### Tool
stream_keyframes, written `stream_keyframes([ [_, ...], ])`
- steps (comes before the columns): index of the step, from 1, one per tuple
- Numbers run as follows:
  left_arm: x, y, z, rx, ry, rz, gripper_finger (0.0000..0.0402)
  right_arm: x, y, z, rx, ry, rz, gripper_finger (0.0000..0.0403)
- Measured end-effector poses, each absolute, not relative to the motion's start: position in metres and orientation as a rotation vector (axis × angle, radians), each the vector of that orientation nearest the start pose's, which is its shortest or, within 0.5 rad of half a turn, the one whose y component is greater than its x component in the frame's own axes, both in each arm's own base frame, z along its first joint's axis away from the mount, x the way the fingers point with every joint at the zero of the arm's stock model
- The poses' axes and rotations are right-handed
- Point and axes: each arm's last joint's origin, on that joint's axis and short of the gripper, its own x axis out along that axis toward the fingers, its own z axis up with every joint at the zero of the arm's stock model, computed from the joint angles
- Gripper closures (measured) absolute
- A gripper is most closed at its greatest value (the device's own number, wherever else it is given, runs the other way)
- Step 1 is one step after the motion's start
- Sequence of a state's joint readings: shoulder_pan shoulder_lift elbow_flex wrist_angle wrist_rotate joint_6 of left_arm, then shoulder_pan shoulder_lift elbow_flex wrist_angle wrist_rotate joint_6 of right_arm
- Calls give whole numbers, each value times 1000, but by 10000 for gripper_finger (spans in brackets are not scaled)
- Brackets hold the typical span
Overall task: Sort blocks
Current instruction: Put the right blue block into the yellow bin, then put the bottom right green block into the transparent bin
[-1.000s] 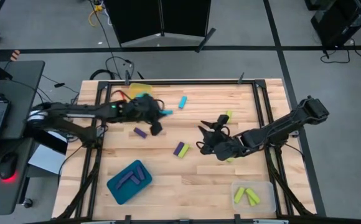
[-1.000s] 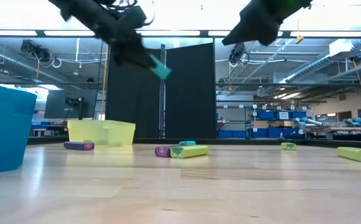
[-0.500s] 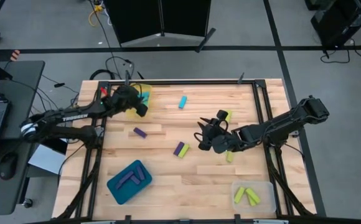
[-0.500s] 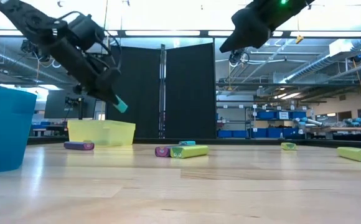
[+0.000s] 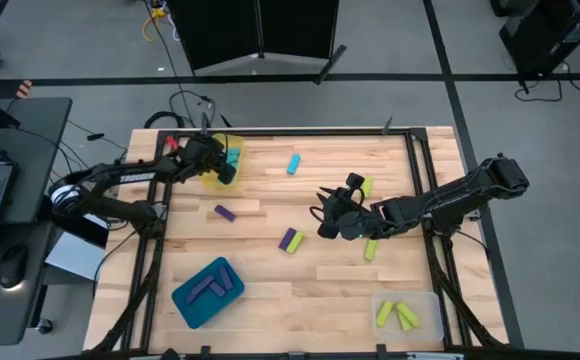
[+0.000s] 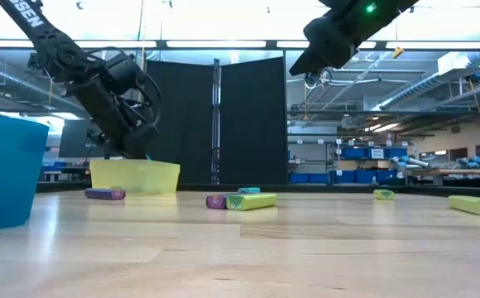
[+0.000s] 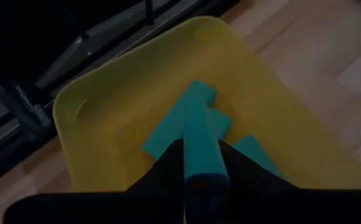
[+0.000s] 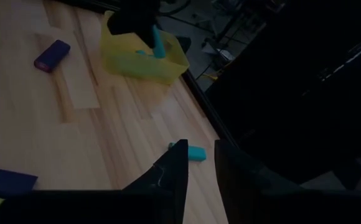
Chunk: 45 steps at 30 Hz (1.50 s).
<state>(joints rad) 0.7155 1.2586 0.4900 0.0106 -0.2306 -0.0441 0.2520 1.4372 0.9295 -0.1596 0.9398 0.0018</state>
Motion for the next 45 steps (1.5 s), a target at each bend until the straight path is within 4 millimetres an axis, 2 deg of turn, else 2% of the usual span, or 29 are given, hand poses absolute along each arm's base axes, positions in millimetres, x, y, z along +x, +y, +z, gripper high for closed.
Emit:
stream_keyframes([
  [8, 166, 152, 167, -190, 732, 896, 255, 291, 51, 246, -356, 555, -667, 312],
  [17, 159, 141, 191, -163, 637, 852, 240, 292, 51, 245, -344, 564, -635, 311],
  [22, 159, 118, 204, -122, 614, 665, 240, 292, 54, 243, -282, 585, -526, 313],
  [27, 167, 92, 215, -99, 553, 489, 239, 292, 55, 241, -223, 596, -494, 312],
  [33, 180, 62, 216, -93, 542, 326, 239, 281, 58, 230, -253, 719, -491, 314],
  [38, 188, 36, 216, -90, 534, 198, 239, 268, 58, 221, -149, 814, -568, 319],
  [42, 193, 19, 216, -119, 451, 137, 239, 257, 53, 216, 30, 842, -709, 320],
  [45, 193, 10, 209, -110, 400, 92, 239, 253, 49, 209, 82, 851, -761, 318],
])
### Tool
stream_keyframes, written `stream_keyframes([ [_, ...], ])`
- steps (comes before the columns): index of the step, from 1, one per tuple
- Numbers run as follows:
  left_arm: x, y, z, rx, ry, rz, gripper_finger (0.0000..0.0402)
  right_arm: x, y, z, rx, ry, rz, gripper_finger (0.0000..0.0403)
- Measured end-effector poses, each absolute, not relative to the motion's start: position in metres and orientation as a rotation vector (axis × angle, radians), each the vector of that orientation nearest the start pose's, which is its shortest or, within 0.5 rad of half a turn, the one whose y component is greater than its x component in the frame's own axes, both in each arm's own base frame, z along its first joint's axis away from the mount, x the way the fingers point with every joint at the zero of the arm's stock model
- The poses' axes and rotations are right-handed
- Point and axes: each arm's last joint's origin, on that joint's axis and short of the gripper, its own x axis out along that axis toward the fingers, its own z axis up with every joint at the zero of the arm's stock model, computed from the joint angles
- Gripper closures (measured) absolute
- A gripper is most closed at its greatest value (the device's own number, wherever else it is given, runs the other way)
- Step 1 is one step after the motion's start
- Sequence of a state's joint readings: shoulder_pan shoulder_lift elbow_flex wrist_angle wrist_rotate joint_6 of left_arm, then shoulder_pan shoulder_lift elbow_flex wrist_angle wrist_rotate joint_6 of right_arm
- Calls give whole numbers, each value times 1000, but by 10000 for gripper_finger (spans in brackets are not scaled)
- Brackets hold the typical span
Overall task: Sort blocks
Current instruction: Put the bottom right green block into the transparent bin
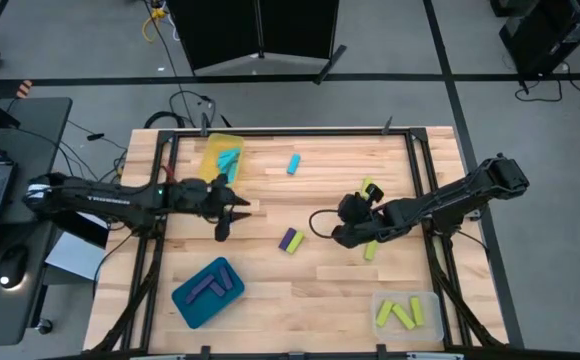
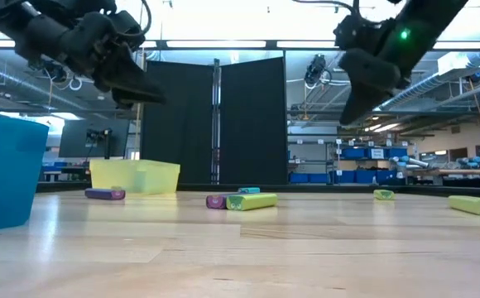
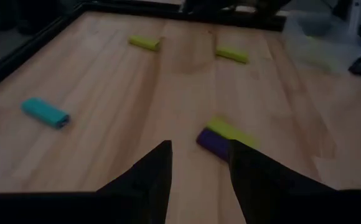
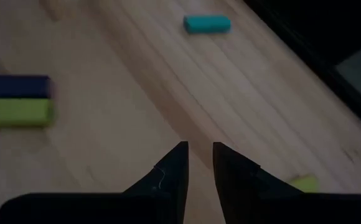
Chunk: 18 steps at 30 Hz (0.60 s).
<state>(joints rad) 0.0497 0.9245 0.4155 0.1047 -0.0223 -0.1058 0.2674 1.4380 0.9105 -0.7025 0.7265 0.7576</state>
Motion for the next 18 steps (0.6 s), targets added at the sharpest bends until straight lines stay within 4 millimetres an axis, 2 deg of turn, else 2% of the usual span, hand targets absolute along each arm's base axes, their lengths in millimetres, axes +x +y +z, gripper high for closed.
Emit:
stream_keyframes([
  [7, 188, -5, 191, -98, 435, 23, 239, 250, 44, 191, 117, 858, -734, 319],
  [11, 187, -14, 190, -93, 440, 20, 239, 250, 44, 185, 103, 850, -708, 318],
  [15, 195, -20, 192, -178, 458, 31, 252, 250, 45, 185, 111, 848, -708, 319],
  [18, 207, -25, 194, -232, 478, 31, 274, 246, 48, 182, 221, 907, -684, 317],
])
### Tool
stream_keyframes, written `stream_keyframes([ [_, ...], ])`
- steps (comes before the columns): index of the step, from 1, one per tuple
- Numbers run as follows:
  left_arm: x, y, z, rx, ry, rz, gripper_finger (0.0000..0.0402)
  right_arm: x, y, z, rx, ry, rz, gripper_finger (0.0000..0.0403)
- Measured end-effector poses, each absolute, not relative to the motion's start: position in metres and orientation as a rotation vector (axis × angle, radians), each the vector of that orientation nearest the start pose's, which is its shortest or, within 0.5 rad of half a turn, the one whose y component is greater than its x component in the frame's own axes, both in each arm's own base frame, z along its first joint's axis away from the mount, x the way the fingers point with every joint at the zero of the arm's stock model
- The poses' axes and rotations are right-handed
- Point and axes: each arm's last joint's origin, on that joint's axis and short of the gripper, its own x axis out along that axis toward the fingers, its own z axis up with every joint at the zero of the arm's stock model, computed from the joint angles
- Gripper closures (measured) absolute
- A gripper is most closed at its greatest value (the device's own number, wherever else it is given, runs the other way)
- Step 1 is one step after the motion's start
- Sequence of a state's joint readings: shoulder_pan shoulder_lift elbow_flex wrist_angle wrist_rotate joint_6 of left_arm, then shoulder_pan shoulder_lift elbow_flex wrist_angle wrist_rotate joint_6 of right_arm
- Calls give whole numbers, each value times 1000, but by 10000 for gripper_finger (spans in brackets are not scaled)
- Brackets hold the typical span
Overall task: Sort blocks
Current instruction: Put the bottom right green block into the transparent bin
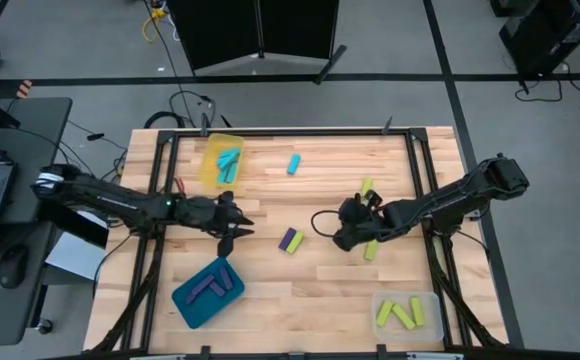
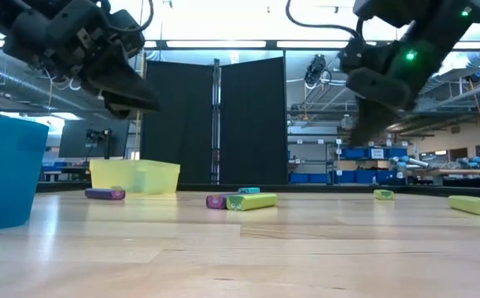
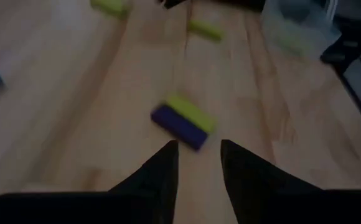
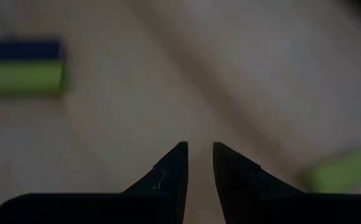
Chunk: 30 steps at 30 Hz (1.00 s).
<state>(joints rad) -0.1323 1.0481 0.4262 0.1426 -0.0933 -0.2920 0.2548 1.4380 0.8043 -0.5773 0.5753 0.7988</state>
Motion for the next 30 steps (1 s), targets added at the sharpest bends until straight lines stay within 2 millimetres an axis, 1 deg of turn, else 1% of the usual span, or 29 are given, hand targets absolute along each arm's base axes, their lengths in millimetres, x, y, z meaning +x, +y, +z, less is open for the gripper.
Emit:
stream_keyframes([
  [3, 218, -28, 189, -251, 500, 34, 295, 238, 58, 179, 343, 1003, -655, 312],
  [8, 232, -30, 177, -278, 494, 43, 315, 226, 76, 176, 512, 1074, -677, 293],
  [11, 238, -30, 173, -287, 471, 41, 318, 221, 87, 175, 645, 1092, -702, 273],
  [14, 240, -31, 170, -287, 468, 40, 318, 215, 94, 174, 779, 1113, -777, 244],
  [17, 241, -31, 170, -286, 458, 44, 318, 205, 96, 173, 848, 1151, -888, 209],
  [19, 242, -31, 171, -282, 451, 43, 318, 200, 95, 172, 863, 1161, -967, 187],
  [22, 242, -31, 171, -279, 450, 44, 318, 197, 93, 172, 889, 1152, -1032, 161],
  [25, 241, -31, 170, -282, 455, 45, 318, 195, 89, 165, 921, 1135, -1076, 149],
  [30, 242, -31, 171, -283, 450, 44, 318, 193, 82, 144, 978, 1095, -1036, 153],
])
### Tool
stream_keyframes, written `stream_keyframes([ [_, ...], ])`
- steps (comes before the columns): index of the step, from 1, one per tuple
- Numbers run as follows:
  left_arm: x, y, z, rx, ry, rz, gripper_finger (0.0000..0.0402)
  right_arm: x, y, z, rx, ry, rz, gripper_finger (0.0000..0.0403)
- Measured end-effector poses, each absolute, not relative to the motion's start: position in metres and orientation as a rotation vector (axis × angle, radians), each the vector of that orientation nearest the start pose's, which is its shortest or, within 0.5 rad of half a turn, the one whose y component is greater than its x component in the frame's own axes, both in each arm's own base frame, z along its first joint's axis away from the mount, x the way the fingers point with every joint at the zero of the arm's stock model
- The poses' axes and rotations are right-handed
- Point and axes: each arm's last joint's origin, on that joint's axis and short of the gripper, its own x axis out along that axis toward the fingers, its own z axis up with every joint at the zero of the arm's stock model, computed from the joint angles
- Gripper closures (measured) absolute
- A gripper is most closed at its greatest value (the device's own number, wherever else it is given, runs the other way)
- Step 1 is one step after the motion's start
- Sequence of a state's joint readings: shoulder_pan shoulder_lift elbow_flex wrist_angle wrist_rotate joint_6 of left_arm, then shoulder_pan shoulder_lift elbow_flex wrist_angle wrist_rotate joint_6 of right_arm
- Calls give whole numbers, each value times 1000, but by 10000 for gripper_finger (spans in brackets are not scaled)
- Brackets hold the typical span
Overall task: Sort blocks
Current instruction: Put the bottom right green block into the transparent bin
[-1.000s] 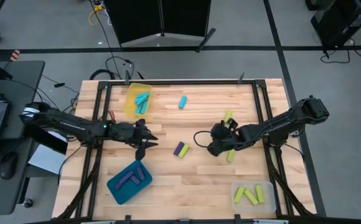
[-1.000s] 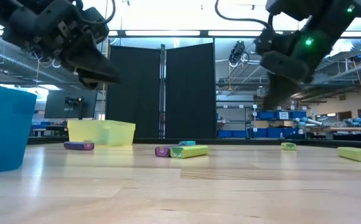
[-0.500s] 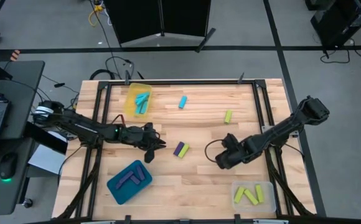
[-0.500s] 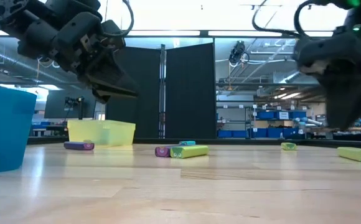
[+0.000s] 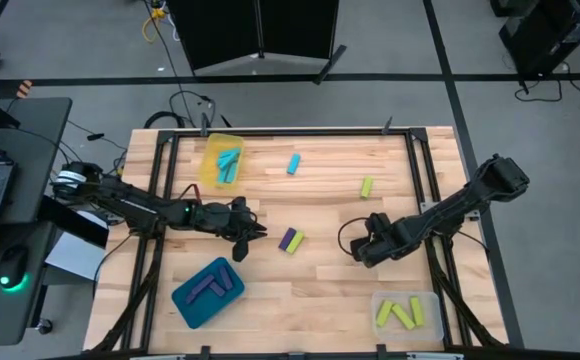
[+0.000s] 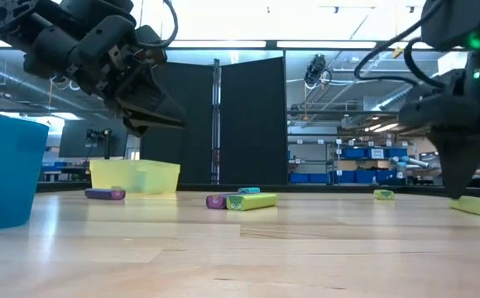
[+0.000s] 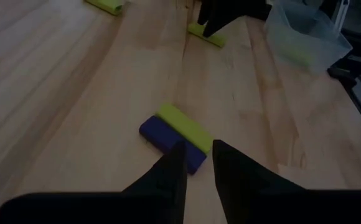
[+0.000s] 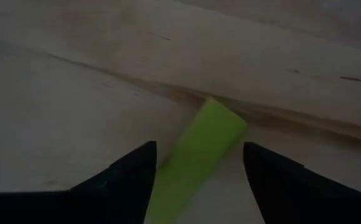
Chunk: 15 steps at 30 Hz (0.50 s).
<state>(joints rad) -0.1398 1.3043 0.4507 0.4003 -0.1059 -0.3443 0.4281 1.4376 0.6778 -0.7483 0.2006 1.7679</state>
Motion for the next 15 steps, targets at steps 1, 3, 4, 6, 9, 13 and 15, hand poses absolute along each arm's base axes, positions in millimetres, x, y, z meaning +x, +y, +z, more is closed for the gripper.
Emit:
stream_keyframes([
  [1, 242, -31, 171, -283, 451, 44, 318, 192, 80, 141, 978, 1094, -1031, 156],
  [3, 241, -31, 171, -283, 452, 45, 318, 190, 77, 137, 972, 1098, -1041, 164],
  [4, 241, -31, 171, -283, 452, 45, 318, 189, 77, 136, 969, 1100, -1044, 168],
  [6, 241, -31, 171, -283, 452, 45, 318, 188, 75, 134, 945, 1114, -1032, 180],
  [9, 241, -31, 171, -283, 452, 45, 318, 187, 75, 134, 907, 1139, -1013, 208],
  [13, 241, -31, 171, -282, 452, 46, 318, 187, 75, 134, 843, 1173, -965, 262],
  [15, 241, -30, 170, -278, 453, 63, 318, 187, 75, 134, 816, 1186, -940, 288],
])
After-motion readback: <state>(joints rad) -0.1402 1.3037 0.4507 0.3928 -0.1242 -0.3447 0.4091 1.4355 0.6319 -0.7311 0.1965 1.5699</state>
